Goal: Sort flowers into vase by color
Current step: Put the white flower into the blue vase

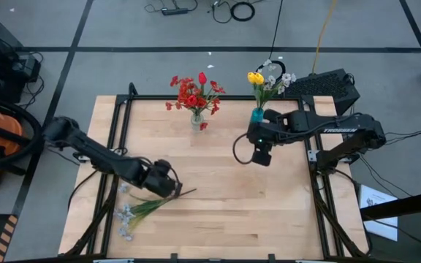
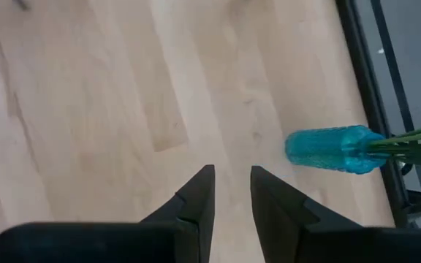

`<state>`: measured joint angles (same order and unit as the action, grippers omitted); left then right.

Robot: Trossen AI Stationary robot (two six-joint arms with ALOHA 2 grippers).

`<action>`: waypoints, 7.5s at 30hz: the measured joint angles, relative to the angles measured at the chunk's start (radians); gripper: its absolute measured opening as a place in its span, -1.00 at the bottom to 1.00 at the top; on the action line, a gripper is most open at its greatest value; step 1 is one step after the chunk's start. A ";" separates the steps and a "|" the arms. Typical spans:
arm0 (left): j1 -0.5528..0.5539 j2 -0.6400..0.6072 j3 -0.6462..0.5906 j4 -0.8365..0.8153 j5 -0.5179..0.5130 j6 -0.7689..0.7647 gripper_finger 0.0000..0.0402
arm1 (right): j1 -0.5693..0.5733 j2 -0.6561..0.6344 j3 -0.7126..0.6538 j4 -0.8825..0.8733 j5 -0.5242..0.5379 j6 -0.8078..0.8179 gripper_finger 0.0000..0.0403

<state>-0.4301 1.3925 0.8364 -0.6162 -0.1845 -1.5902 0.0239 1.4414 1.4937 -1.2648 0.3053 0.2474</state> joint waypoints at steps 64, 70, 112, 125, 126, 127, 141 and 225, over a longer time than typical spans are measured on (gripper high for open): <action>0.365 0.779 0.954 -0.164 0.017 2.310 -0.92 | 0.518 0.000 0.000 -0.241 0.073 1.220 -0.60; 0.326 0.778 0.975 -0.153 0.001 2.338 -0.63 | 0.538 0.000 0.000 -0.236 0.141 1.291 -0.60; 0.408 -0.228 0.006 -0.074 -0.001 1.223 -0.15 | 0.208 0.288 0.000 0.334 -0.063 0.682 -0.41; 0.347 -0.361 -0.108 -0.072 -0.041 1.071 -0.15 | 0.126 0.508 0.000 0.290 -0.185 0.552 0.10; 0.342 -0.361 -0.111 -0.073 -0.041 1.067 -0.15 | 0.122 0.519 0.000 0.289 -0.192 0.551 0.13; 0.340 -0.361 -0.111 -0.073 -0.041 1.059 -0.15 | 0.116 0.529 0.000 0.288 -0.205 0.548 0.17; 0.331 -0.361 -0.111 -0.071 -0.060 1.044 -0.15 | 0.040 0.630 -0.004 0.347 -0.305 0.449 0.28; 0.553 -0.361 -0.110 0.214 0.005 1.159 -0.15 | -0.243 -0.634 -1.142 1.883 0.240 -0.205 -1.00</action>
<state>0.1230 1.0318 0.7261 -0.4018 -0.1794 -0.4313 -0.2186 0.8075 0.3515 0.6184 0.5456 0.0422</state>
